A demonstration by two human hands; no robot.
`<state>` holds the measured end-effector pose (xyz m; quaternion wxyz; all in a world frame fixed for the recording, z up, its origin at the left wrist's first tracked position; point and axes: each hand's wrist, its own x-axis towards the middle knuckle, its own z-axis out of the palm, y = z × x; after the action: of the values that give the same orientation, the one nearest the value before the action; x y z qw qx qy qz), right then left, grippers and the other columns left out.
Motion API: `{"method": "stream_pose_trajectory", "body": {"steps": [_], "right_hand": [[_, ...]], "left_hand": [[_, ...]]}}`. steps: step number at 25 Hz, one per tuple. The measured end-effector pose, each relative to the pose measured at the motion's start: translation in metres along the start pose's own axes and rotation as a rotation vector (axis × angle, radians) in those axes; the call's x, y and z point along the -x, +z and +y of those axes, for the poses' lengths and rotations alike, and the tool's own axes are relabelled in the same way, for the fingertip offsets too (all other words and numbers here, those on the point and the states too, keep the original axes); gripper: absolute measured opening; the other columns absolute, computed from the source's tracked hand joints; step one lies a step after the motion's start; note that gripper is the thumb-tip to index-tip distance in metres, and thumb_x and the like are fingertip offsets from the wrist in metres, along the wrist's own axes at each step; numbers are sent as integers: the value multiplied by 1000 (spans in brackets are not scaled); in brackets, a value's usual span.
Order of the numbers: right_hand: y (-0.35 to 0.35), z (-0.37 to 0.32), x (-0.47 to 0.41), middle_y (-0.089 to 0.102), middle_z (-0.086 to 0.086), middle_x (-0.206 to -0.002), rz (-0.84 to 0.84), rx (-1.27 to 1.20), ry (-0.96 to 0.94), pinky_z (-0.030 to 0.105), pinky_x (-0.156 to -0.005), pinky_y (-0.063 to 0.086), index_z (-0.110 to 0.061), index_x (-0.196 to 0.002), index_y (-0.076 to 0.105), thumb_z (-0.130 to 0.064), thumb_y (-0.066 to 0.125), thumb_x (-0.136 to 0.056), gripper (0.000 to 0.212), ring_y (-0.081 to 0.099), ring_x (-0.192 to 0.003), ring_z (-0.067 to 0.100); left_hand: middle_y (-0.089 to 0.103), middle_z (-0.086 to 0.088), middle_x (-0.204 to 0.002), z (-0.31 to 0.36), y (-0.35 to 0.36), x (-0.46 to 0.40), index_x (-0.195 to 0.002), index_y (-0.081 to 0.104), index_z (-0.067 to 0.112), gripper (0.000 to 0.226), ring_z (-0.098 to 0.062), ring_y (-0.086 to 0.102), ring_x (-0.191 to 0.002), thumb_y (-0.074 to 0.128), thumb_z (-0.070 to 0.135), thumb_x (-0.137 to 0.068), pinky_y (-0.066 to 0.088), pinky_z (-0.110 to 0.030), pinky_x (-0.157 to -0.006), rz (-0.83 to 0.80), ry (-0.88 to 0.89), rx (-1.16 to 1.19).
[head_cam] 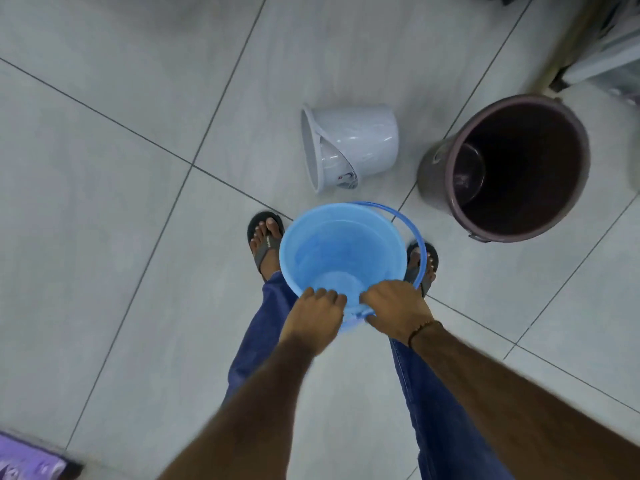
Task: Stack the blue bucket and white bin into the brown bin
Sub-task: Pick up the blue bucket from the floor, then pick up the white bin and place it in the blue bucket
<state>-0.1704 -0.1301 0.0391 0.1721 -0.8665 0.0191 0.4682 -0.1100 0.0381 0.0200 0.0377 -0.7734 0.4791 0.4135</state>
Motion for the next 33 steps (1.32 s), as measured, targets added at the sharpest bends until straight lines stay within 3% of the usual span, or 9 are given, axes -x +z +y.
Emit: {"method": "stream_pose_trajectory", "body": {"steps": [5, 12, 17, 20, 24, 26, 28, 30, 33], "right_hand": [[38, 2, 20, 70, 7, -101, -117, 214, 22, 37, -79, 52, -14, -102, 66, 1, 52, -90, 23, 67, -94, 28], [105, 16, 16, 70, 6, -101, -169, 248, -35, 37, -83, 50, -15, -105, 65, -7, 54, -95, 17, 67, -95, 26], [70, 19, 23, 66, 8, -109, -171, 208, -34, 38, -90, 47, -15, -114, 61, -7, 59, -91, 24, 63, -102, 28], [6, 19, 16, 67, 8, -106, -68, 234, -44, 38, -88, 45, -15, -110, 61, -8, 58, -88, 23, 63, -99, 29], [-86, 25, -36, 63, 11, -120, 170, 326, -86, 42, -106, 35, -11, -130, 51, -8, 54, -88, 42, 55, -117, 32], [-128, 28, -78, 56, 13, -135, 297, 414, -95, 46, -114, 27, -8, -141, 42, -9, 59, -87, 57, 46, -130, 33], [-158, 33, -127, 43, 15, -151, 348, 518, -119, 52, -119, 21, -9, -151, 30, -17, 61, -92, 66, 33, -143, 33], [-173, 37, -181, 29, 14, -160, 291, 686, -151, 57, -119, 17, -13, -155, 20, -31, 57, -98, 71, 21, -148, 34], [-181, 37, -233, 41, 7, -154, 162, 933, -217, 61, -119, 13, -19, -147, 39, -33, 54, -100, 51, 22, -148, 33]], "left_hand": [[66, -7, -101, 40, 33, 9, -111, 60, 12, 29, -27, 64, -92, 56, -1, -86, 47, -38, -85, -92, -46, -54], [68, -6, -104, 70, 94, -1, -112, 61, 12, 32, -25, 64, -95, 60, -4, -84, 50, -36, -86, -202, -117, 63], [58, -9, -131, 59, 74, 5, -133, 53, 12, 39, -29, 57, -116, 54, 5, -94, 45, -37, -100, -345, -188, 324], [62, -9, -129, 39, 16, -8, -128, 59, 11, 33, -29, 58, -117, 52, 14, -96, 48, -38, -98, -182, -315, 559], [69, -9, -84, 0, -63, -53, -93, 70, 5, 19, -28, 65, -80, 51, 3, -89, 50, -34, -70, 270, -647, 971], [70, -14, -97, -31, -83, -87, -106, 67, 4, 20, -33, 65, -93, 55, 4, -90, 50, -35, -78, 414, -753, 1105], [61, -19, -129, -61, -89, -131, -130, 55, 3, 36, -33, 57, -120, 58, 12, -95, 44, -38, -100, 451, -758, 1137], [51, -16, -144, -88, -80, -179, -141, 45, 4, 45, -32, 48, -132, 55, 17, -99, 40, -37, -106, 382, -757, 1186], [65, -20, -117, -111, -59, -218, -105, 54, 7, 10, -38, 61, -108, 47, 12, -99, 46, -33, -75, 276, -714, 1177]]}}
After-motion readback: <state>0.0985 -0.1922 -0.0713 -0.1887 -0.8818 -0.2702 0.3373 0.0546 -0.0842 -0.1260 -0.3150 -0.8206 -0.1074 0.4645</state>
